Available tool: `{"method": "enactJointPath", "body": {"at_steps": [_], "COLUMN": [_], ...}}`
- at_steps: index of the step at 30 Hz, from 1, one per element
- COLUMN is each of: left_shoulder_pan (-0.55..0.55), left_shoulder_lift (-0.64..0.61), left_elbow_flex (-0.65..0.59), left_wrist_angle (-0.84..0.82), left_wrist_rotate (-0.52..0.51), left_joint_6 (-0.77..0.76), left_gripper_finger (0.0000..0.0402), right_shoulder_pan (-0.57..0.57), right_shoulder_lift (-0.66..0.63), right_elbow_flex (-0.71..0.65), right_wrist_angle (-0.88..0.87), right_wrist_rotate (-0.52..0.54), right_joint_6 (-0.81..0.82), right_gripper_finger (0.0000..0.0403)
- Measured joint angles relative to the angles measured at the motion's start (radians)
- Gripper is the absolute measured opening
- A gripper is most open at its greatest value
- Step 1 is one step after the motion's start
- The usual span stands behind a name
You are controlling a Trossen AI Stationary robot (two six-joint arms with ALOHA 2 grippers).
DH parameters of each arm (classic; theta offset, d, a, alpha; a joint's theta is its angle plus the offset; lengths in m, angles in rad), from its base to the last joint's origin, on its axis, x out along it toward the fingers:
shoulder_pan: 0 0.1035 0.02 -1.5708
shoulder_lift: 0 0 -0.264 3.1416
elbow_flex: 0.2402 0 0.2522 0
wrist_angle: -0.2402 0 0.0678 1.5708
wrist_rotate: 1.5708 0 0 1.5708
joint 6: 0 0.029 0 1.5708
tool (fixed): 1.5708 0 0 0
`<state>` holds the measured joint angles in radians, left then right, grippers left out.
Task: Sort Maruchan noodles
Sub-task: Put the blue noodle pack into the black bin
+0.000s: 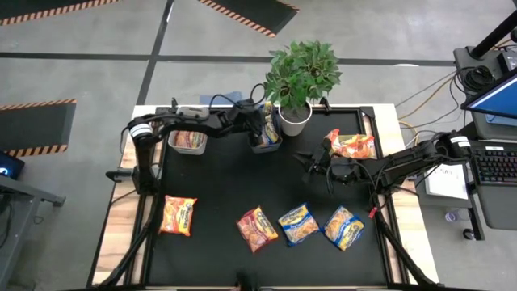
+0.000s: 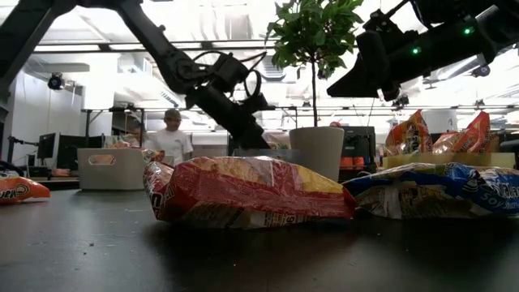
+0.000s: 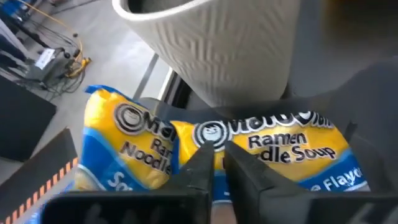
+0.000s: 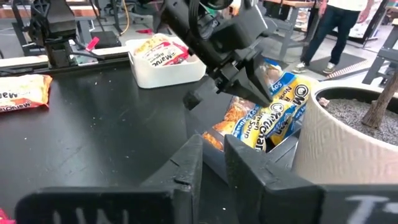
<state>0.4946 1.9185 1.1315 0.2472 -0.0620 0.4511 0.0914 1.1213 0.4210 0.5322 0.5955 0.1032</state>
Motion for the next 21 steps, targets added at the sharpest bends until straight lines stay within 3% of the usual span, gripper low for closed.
{"method": "enactJointPath", "body": {"at_steps": [7,12,21], "left_shoulder_pan": [0.0,-0.005,-0.003], "left_shoulder_lift": [0.028,0.028,-0.004], "left_elbow_flex": [0.006,0.006,0.055], "left_wrist_angle": [-0.027,-0.08,-0.077], "left_wrist_rotate": [0.002,0.138,0.135], "left_joint_6": [-0.027,-0.027,-0.011], "left_gripper_finger": [0.0015,0.0003,0.0001], "right_shoulder_pan": [0.0,0.0,0.0], "right_shoulder_lift": [0.0,0.0,0.0], "right_elbow_flex": [0.0,0.0,0.0], "right_wrist_angle": [-0.003,-0.003,-0.005], "right_wrist_rotate": [0.0,0.0,0.001], "right_joint_6": [-0.01,-0.01,-0.01], "right_gripper_finger": [0.0048,0.0049,0.0048]}}
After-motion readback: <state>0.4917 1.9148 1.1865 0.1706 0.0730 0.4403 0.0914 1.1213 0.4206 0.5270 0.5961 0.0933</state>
